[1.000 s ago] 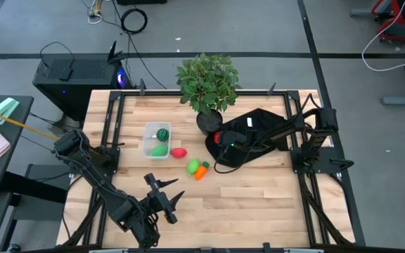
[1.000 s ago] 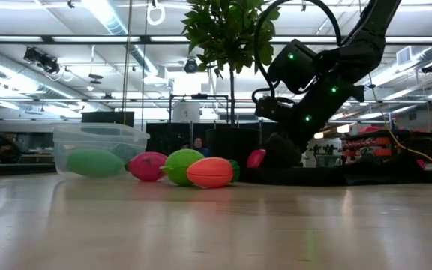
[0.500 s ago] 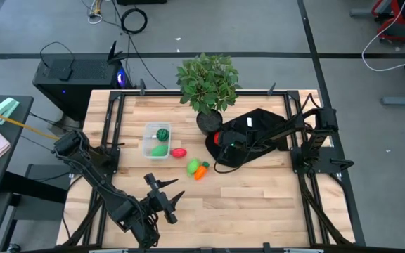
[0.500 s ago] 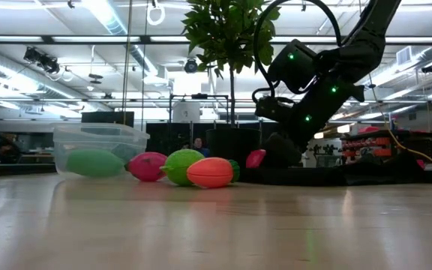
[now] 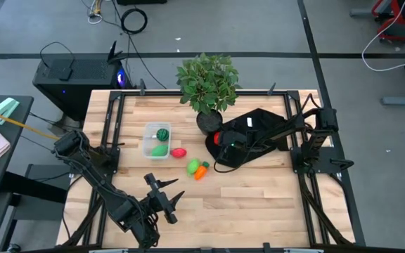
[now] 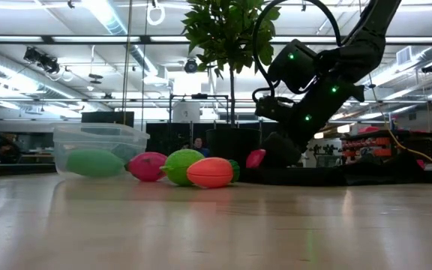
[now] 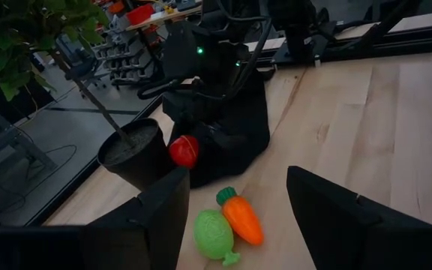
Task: Pick and placing Produce into tupperware
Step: Put the apple into the bin
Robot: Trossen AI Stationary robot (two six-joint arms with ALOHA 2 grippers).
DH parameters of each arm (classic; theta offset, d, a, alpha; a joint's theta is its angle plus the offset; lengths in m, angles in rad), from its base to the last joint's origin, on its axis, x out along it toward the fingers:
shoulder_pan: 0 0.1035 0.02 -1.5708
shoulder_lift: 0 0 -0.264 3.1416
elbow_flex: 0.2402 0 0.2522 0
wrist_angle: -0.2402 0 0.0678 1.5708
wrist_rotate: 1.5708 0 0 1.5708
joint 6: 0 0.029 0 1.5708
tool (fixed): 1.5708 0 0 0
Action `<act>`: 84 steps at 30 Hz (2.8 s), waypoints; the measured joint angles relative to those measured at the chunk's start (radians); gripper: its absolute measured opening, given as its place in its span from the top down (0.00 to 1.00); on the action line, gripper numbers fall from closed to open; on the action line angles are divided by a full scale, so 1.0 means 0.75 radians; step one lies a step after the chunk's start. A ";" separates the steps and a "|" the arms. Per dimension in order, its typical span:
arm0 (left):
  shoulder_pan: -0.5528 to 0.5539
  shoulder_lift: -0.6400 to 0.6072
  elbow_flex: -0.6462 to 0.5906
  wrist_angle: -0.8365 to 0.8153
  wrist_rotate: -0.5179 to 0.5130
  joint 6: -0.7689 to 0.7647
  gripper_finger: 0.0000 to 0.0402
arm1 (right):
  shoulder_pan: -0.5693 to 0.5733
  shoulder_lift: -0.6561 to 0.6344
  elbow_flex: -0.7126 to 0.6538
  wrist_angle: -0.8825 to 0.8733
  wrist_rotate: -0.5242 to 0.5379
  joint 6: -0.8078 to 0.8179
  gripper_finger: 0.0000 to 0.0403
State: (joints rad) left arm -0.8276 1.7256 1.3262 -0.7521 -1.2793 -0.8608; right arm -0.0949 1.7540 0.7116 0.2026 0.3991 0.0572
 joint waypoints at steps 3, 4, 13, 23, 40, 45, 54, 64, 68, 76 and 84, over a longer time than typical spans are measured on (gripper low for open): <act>0.000 0.000 0.000 0.000 0.000 0.000 0.42 | 0.011 -0.022 -0.001 -0.011 0.000 0.000 0.32; 0.000 0.000 0.000 0.000 0.000 0.000 0.43 | 0.017 -0.036 -0.001 -0.019 0.000 0.001 0.33; 0.000 0.000 0.000 0.000 0.001 0.000 0.42 | 0.137 -0.184 -0.001 -0.074 -0.038 0.102 0.32; -0.002 0.000 0.000 0.001 0.001 0.000 0.42 | 0.406 -0.214 0.034 0.326 -0.064 0.079 0.32; -0.203 0.000 0.144 0.103 -0.076 0.213 0.42 | 0.402 0.247 0.684 0.178 -0.056 -0.152 0.32; -0.274 0.001 0.144 0.117 -0.182 0.231 0.42 | 0.370 0.389 0.881 0.181 -0.059 -0.174 0.32; -0.294 0.001 0.144 0.114 -0.211 0.238 0.42 | 0.336 0.552 1.144 0.187 -0.040 -0.221 0.32; -0.303 0.001 0.144 0.117 -0.210 0.245 0.43 | 0.217 0.634 1.207 0.177 -0.027 -0.210 0.32; -0.309 0.001 0.144 0.120 -0.211 0.250 0.43 | 0.162 0.635 1.207 0.182 -0.051 -0.184 0.32; -0.310 0.001 0.144 0.122 -0.211 0.256 0.42 | 0.108 0.635 1.206 0.207 -0.096 -0.105 0.32; -0.310 0.001 0.144 0.123 -0.211 0.256 0.42 | 0.116 0.634 1.206 0.250 -0.148 -0.072 0.32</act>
State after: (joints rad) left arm -1.0599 1.7260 1.4342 -0.6601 -1.4372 -0.6685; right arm -0.0078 2.2292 1.6165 0.3899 0.2884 0.0035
